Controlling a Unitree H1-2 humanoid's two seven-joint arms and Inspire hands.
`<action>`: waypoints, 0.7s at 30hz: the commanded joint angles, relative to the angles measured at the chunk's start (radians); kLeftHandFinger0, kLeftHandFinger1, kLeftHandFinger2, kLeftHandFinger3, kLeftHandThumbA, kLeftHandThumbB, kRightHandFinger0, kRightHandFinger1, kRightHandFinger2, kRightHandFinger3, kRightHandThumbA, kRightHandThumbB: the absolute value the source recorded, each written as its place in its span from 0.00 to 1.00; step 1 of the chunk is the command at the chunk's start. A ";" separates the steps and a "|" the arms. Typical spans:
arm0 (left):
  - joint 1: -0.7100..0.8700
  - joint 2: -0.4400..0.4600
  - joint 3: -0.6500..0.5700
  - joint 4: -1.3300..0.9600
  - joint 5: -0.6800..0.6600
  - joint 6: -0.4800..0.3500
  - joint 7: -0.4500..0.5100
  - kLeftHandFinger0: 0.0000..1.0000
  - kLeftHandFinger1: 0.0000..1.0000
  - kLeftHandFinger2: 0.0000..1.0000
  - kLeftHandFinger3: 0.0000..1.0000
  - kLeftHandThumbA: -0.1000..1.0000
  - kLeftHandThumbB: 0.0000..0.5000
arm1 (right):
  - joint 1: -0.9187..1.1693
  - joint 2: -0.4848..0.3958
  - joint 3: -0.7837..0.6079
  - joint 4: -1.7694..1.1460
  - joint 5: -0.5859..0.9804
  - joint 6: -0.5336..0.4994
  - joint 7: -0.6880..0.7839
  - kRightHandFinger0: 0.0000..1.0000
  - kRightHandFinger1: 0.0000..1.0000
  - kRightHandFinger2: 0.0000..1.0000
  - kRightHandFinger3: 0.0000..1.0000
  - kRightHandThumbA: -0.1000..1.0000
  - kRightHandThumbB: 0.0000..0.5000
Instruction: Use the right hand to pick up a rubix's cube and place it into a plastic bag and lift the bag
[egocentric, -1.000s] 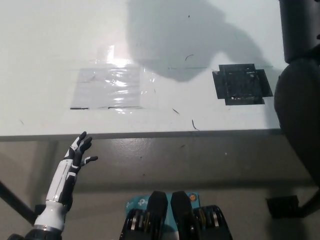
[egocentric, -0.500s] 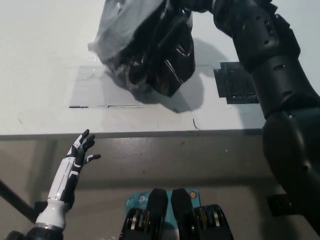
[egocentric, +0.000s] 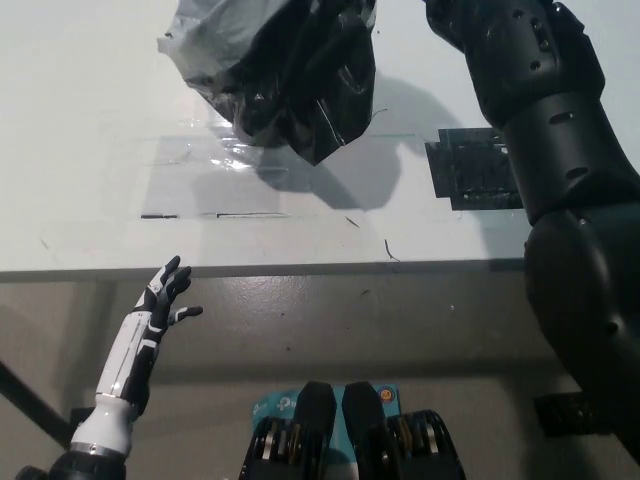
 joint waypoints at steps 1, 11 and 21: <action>-0.021 0.017 -0.001 -0.027 0.016 -0.005 -0.004 0.81 0.95 1.00 1.00 1.00 0.33 | -0.084 -0.019 -0.012 -0.033 -0.006 -0.007 0.030 0.00 0.01 0.43 0.67 0.48 0.21; -0.024 0.017 -0.003 -0.033 0.025 0.005 -0.002 0.81 0.94 1.00 1.00 1.00 0.35 | -0.064 -0.038 0.061 0.009 -0.098 -0.014 0.028 0.21 0.31 0.67 0.78 0.56 0.26; -0.029 0.023 -0.003 -0.029 0.021 -0.003 -0.012 0.80 0.92 1.00 1.00 1.00 0.33 | 0.062 -0.124 0.450 0.075 -0.346 -0.109 0.281 1.00 1.00 1.00 1.00 0.70 0.92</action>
